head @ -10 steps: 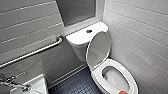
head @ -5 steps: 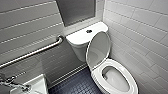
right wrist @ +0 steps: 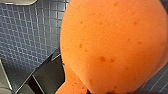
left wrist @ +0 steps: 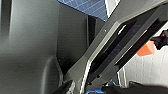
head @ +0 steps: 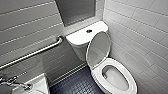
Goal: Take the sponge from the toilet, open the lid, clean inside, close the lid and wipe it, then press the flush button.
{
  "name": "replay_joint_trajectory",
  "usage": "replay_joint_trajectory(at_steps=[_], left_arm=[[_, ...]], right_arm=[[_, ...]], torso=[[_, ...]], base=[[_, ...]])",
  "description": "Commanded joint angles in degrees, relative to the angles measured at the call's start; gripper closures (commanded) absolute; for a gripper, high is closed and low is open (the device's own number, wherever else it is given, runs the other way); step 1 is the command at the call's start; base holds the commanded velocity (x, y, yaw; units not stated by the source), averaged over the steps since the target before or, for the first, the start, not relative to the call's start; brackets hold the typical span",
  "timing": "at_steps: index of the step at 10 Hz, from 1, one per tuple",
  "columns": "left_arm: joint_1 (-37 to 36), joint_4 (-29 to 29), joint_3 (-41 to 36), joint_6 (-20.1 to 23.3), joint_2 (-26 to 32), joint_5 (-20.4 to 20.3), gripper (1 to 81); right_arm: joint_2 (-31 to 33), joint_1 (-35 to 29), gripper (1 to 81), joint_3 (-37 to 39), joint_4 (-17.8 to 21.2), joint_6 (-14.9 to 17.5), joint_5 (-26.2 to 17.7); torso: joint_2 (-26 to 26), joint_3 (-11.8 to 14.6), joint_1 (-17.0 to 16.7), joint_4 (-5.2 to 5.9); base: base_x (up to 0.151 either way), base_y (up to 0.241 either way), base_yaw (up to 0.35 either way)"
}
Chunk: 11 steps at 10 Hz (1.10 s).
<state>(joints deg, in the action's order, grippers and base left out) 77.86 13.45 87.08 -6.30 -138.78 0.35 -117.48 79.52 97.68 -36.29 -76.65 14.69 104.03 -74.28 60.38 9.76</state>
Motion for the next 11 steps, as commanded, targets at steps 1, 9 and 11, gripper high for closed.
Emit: replay_joint_trajectory(at_steps=[1, 9, 11], left_arm=[[-3.88, -2.28, -4.19, -0.47, 3.23, 7.12, 1.0], [-17.34, -12.92, -1.12, -0.55, 1.83, 12.92, 1.0], [-19.79, -15.01, 0.02, -0.64, 1.39, 12.48, 1.0]], right_arm=[[-3.56, 5.86, 81.1, 8.63, -3.79, 1.24, 7.79], [-12.53, 10.09, 81.1, 22.71, -5.02, 1.16, 15.72], [-15.43, 10.97, 81.1, 25.87, -8.32, 1.16, 15.81]], torso=[[-5.38, 0.02, -3.47, 0.0], [-21.05, 9.64, -13.46, -3.28], [-17.38, 11.93, -11.34, -3.63]], base=[[0.0, 0.0, 0.0], [0.0, 0.0, 0.0], [0.0, 0.0, 0.0]])
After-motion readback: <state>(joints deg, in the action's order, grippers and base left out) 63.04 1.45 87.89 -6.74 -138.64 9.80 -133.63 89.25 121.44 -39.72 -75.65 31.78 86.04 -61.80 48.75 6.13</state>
